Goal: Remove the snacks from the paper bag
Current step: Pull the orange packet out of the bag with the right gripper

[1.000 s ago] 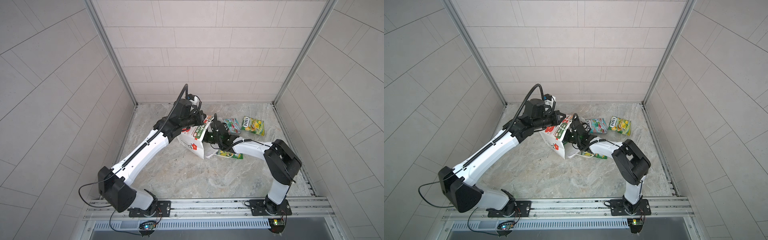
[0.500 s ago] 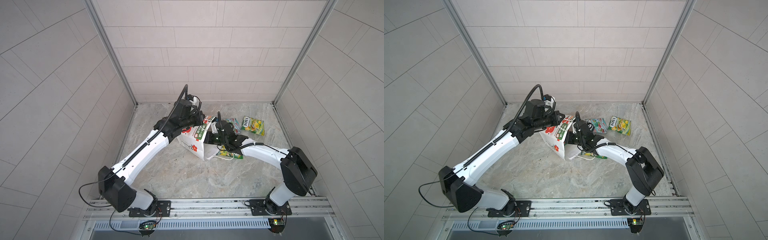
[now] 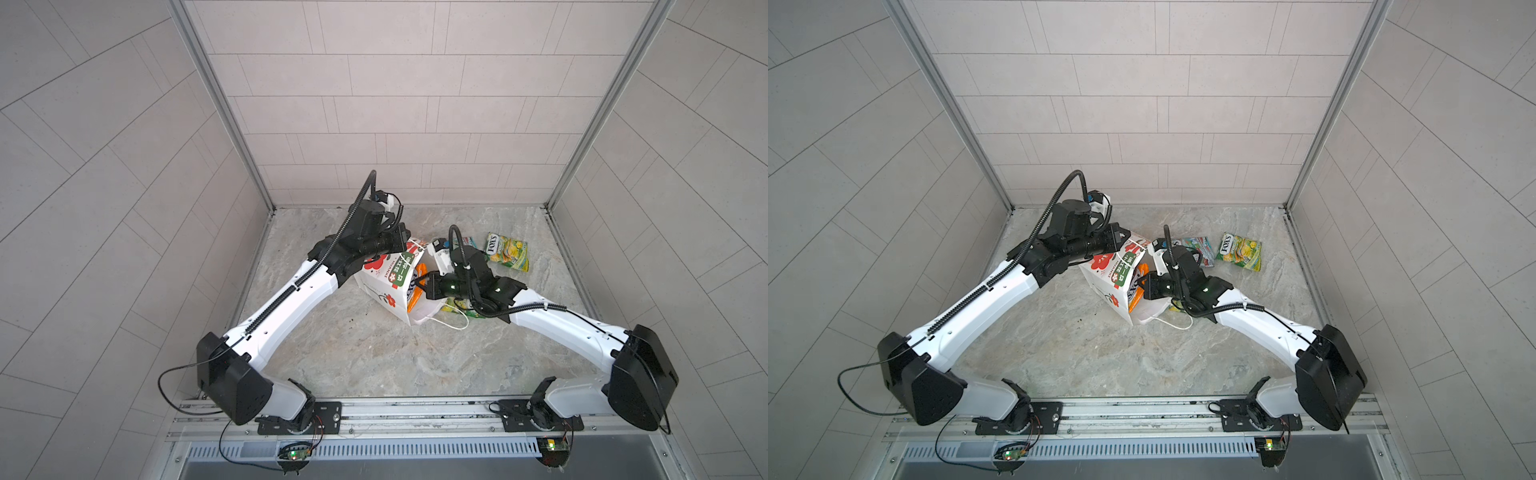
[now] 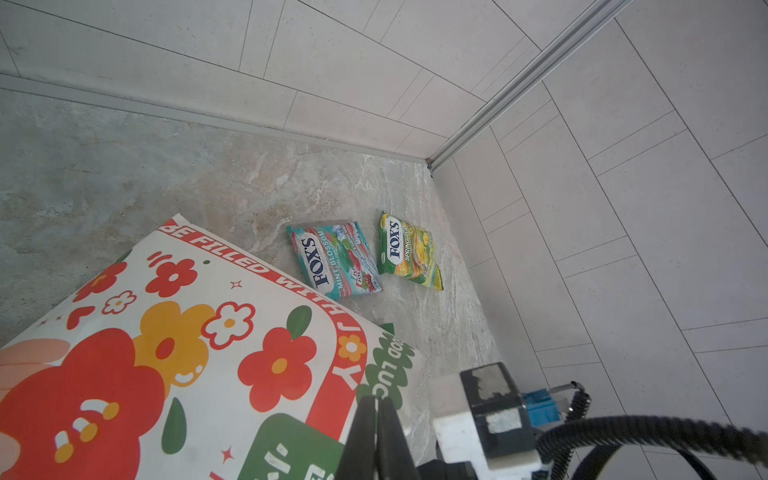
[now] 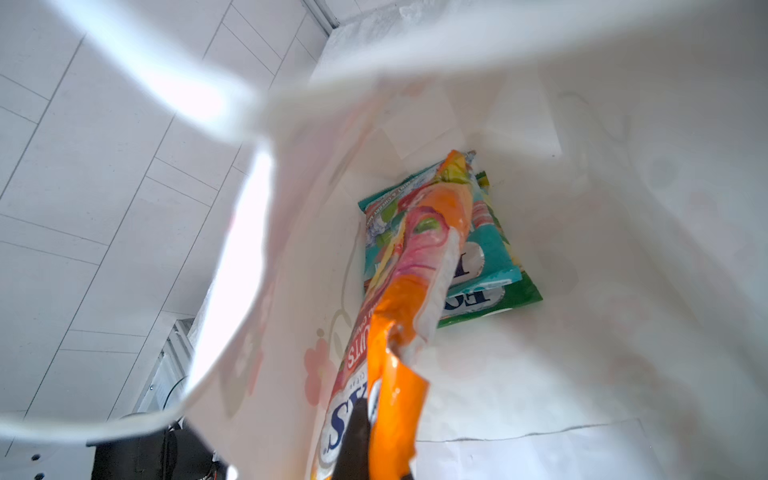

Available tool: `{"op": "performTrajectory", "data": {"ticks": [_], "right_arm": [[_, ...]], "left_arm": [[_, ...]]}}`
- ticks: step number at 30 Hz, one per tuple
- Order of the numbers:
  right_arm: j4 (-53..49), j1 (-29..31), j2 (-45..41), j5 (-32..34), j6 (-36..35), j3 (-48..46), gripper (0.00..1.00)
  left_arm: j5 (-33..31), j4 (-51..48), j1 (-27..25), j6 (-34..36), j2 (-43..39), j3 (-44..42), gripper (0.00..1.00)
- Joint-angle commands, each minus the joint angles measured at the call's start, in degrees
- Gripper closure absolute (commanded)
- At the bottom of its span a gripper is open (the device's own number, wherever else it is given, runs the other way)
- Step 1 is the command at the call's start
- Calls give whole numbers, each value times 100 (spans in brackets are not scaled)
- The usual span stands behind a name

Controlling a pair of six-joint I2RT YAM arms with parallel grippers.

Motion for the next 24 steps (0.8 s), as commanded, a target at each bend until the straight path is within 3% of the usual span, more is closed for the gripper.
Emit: {"op": "performTrajectory", "data": {"ticks": [1, 24], "right_arm": [[-168, -2, -477, 35, -361, -6, 100], [-1146, -351, -2009, -159, -687, 424, 100]], "left_arm": [[-43, 67, -23, 35, -100, -58, 100], [-66, 137, -23, -28, -74, -103, 100]]}}
